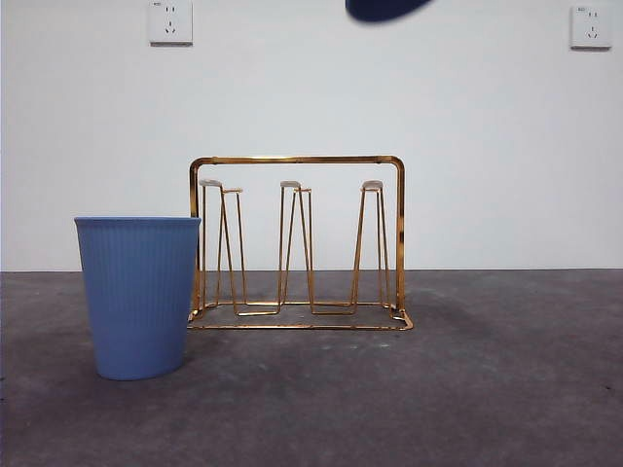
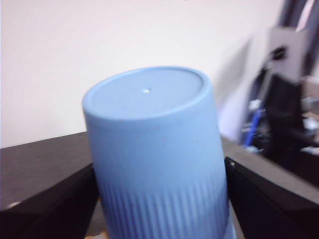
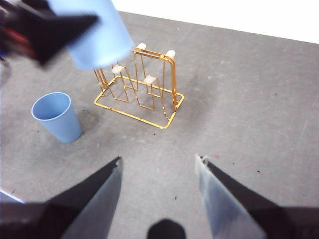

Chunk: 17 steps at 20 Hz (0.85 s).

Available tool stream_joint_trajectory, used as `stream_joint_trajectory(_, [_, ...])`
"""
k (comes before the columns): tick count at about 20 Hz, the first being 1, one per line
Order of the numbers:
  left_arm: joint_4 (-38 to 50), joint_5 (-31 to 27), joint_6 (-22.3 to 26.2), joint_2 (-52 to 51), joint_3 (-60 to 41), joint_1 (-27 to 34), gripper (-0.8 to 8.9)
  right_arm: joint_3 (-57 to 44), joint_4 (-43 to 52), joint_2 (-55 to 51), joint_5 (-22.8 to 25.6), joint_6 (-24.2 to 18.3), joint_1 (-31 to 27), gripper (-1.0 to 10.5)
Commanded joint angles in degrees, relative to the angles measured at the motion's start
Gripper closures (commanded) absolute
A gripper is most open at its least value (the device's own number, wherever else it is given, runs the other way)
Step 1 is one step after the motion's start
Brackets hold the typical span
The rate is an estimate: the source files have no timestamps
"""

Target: Pick up cup 1,put cup 1 in the cup rack,pick up cup 2,put cup 2 in the cup rack

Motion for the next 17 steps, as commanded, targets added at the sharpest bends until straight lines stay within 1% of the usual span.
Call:
stream_joint_trajectory(1, [2.82,-4.33,3.17,4.0,0.13,-0.02,8.19,-0.55,-0.63,-0.55,0.07,-0.22,0.07,6.9])
stream_joint_trajectory(3, [4.79,-7.34,3.23,7.45,0.13,0.04,8.19,-0.55,-1.29,-0.55,0.07,-0.33,0.07,6.9])
stream_joint_trajectory(5, [6.4,-7.34,3.39,10.34,0.13,0.57,8.19,-0.55,-1.7,-0.55,0.07,-0.46,0.07,6.9])
stream_joint_trajectory(8, [8.02,-10.23,3.52,14.21,0.13,0.9,8.19,-0.55,-1.79,-0.55,0.04,-0.68,0.07,6.9])
stream_joint_trajectory(13, [10.49,-13.4,3.52,17.94,0.13,1.55,8.19,-0.55,-2.14,-0.55,0.0,-1.4,0.07,6.9])
stream_joint_trajectory(17, [13.55,-13.86,3.5,19.98,0.13,2.27,8.19,-0.55,-3.39,-0.55,-0.04,-1.88,0.07,6.9])
